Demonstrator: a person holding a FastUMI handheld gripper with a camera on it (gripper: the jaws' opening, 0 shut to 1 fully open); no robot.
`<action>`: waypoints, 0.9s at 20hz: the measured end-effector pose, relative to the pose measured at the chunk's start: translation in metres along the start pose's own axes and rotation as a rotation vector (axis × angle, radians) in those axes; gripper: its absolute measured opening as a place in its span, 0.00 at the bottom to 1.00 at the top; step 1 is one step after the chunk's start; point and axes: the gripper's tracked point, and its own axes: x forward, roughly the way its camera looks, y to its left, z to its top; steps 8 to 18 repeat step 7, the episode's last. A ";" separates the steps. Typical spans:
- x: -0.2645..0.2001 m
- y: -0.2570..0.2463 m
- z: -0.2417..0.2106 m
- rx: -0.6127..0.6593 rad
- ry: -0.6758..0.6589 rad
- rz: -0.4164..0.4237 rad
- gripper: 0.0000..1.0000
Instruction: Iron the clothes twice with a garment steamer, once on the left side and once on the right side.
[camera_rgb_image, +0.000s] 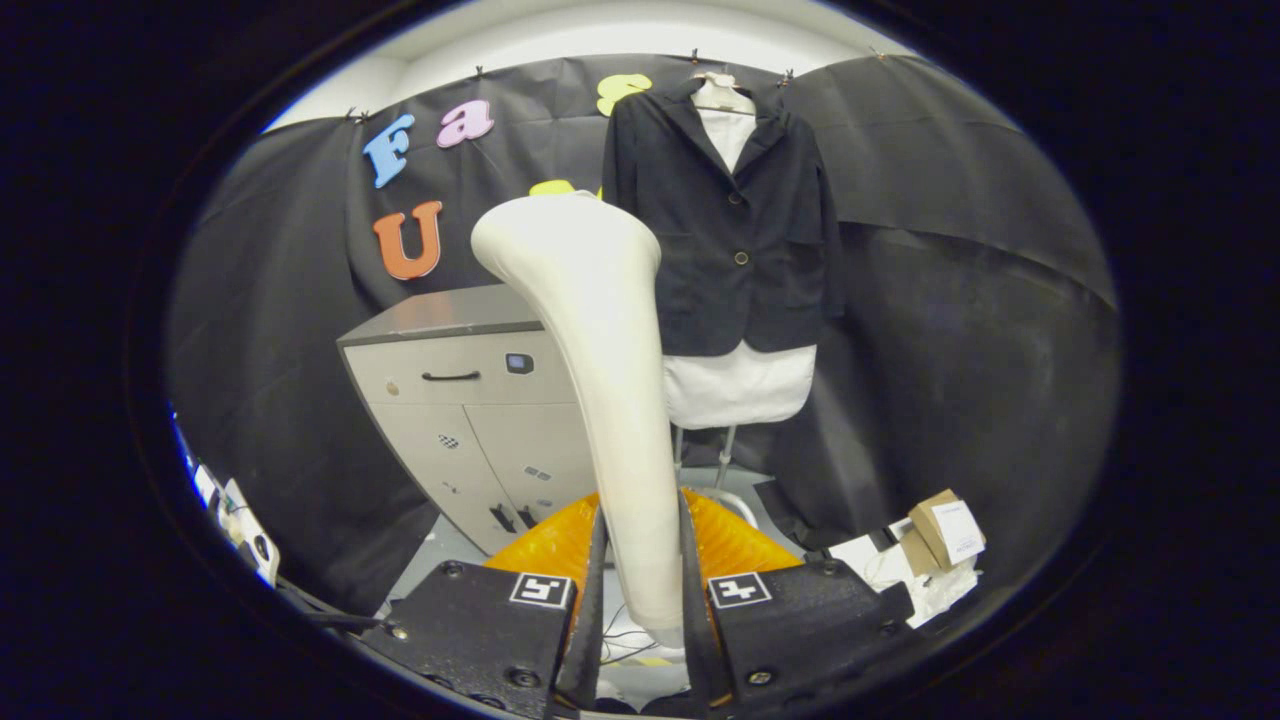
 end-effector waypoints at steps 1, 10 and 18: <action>-0.001 0.000 0.001 -0.001 -0.002 -0.001 0.37; -0.004 0.000 0.005 -0.005 -0.008 -0.011 0.36; -0.004 0.000 0.005 -0.005 -0.008 -0.011 0.36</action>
